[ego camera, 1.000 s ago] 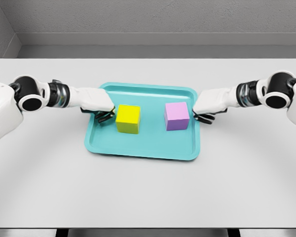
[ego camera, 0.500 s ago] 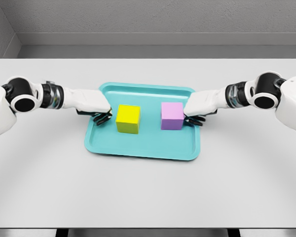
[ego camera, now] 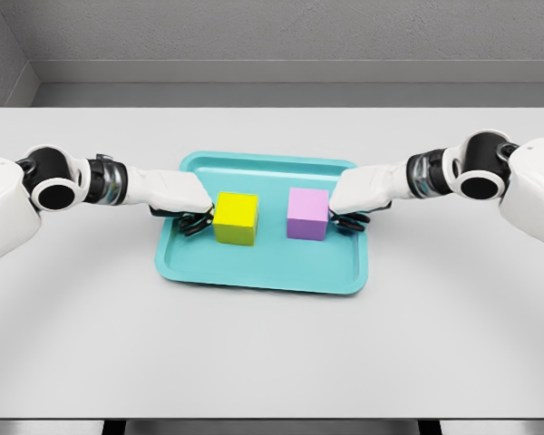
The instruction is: Push two cubes
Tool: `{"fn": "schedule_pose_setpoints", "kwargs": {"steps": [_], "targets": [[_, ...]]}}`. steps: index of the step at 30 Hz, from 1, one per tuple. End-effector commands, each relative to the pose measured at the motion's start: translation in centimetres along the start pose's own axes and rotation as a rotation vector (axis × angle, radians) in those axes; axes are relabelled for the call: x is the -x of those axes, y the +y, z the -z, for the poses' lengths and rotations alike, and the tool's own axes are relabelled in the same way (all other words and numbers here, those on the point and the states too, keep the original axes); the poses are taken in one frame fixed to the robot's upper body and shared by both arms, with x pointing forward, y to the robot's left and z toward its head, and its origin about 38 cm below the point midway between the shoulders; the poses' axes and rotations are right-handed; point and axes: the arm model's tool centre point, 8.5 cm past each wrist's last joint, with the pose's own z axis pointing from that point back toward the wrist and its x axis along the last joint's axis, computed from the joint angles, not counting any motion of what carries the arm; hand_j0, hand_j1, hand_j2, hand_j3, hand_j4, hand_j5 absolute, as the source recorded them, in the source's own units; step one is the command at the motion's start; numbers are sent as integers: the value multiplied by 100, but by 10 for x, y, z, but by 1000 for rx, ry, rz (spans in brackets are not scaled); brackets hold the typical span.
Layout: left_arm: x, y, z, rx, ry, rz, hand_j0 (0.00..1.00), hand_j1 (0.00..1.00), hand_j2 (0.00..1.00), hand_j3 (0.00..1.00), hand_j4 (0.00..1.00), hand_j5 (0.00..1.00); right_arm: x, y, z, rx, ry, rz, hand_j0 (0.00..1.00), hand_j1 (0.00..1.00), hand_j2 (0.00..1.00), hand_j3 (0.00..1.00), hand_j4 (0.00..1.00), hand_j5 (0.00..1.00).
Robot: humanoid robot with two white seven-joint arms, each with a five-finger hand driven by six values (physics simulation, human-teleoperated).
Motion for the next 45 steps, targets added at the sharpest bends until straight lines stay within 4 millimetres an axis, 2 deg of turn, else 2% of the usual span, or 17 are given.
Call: {"fn": "schedule_pose_setpoints", "kwargs": {"steps": [1,7,17,20,25,28,32,36,38,39,45], "targets": [[0,1,1,-5,-2,-5,6,6,6,6,6,6,-1,-2,1,7,-5,1,0,0,0,0,0,0],[-2,3,6,-8,-10,-8,6,6,6,6,6,6,-8,-7,8,13,-26,-11,0,0,0,0,0,0],[-1,2,12,-7,-11,-19,5,5,5,5,5,5,-10,-13,8,20,-30,-26,0,0,0,0,0,0],[-2,4,14,-9,-14,-16,5,5,5,5,5,5,-13,-20,11,29,-39,-37,0,0,0,0,0,0],[-3,5,15,-12,-17,-15,5,5,5,5,5,5,-13,-21,12,30,-40,-37,0,0,0,0,0,0],[-5,13,17,-23,-24,-5,5,5,5,5,5,5,-11,-19,10,27,-35,-35,0,0,0,0,0,0],[3,14,14,-20,-3,-14,5,5,5,5,5,5,-8,-14,7,19,-25,-26,0,0,0,0,0,0],[3,16,14,-21,-3,-12,5,5,5,5,5,5,7,0,-17,6,30,-4,0,0,0,0,0,0],[2,17,16,-25,-8,-11,5,5,5,5,5,5,21,0,-41,35,85,16,0,0,0,0,0,0],[0,25,18,-35,-13,-2,5,5,5,5,5,5,27,-2,-51,58,107,26,0,0,0,0,0,0],[-2,33,20,-45,-18,11,5,5,5,5,5,5,26,7,-50,52,107,42,0,0,0,0,0,0]]}}
